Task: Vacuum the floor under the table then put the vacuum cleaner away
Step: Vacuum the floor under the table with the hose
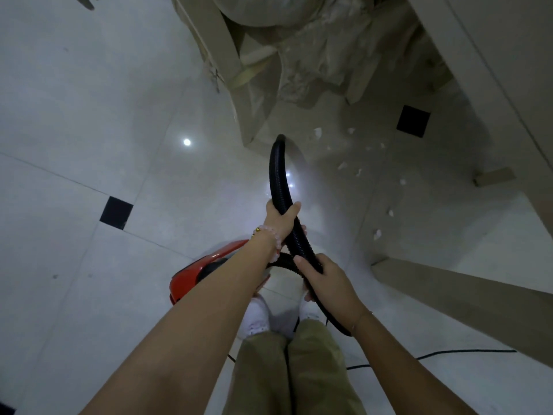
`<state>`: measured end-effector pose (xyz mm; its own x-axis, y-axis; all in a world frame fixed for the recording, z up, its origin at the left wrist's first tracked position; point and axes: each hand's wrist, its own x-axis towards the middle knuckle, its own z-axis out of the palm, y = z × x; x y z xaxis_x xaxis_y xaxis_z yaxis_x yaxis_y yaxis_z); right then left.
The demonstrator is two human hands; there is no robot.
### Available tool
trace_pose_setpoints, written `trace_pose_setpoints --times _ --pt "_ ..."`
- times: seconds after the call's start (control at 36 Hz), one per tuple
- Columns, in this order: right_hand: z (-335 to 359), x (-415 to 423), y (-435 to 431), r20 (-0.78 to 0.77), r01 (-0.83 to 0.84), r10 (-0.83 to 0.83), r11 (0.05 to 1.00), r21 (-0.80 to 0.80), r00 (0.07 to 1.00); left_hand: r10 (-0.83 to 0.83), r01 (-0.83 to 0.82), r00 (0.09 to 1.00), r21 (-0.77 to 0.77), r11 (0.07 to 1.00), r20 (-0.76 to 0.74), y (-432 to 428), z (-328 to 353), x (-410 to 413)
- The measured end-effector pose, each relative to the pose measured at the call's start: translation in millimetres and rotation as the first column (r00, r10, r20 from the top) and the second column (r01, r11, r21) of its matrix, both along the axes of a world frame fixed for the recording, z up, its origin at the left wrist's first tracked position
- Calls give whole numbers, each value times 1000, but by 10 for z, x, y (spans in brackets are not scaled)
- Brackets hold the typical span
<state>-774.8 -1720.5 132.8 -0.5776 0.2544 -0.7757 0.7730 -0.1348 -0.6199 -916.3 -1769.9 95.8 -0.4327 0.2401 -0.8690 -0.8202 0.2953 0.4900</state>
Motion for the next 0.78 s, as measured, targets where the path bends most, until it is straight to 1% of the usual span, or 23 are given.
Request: trace_pose_setpoints --times 0.08,0.19,0.28,0.39,0.53,0.78 --pt "-68 -102 18 4 2 -2 1000 19 1000 19 -19 1000 7 1000 -16 22 -88 -69" --pt "-175 -256 58 26 29 -30 999 31 999 21 -21 1000 83 996 4 54 -159 -152" --pt "-260 -425 110 45 50 -51 998 27 998 15 -17 1000 111 994 18 91 -182 -208" --pt "-312 -626 166 54 2 -4 999 38 999 34 -35 999 115 993 6 113 -217 -342" --pt "-351 -819 219 75 -13 11 1000 20 997 23 -25 999 119 993 24 130 -235 -531" --pt "-446 -1084 174 109 -15 13 1000 15 994 -44 42 999 83 996 22 131 -325 -795"
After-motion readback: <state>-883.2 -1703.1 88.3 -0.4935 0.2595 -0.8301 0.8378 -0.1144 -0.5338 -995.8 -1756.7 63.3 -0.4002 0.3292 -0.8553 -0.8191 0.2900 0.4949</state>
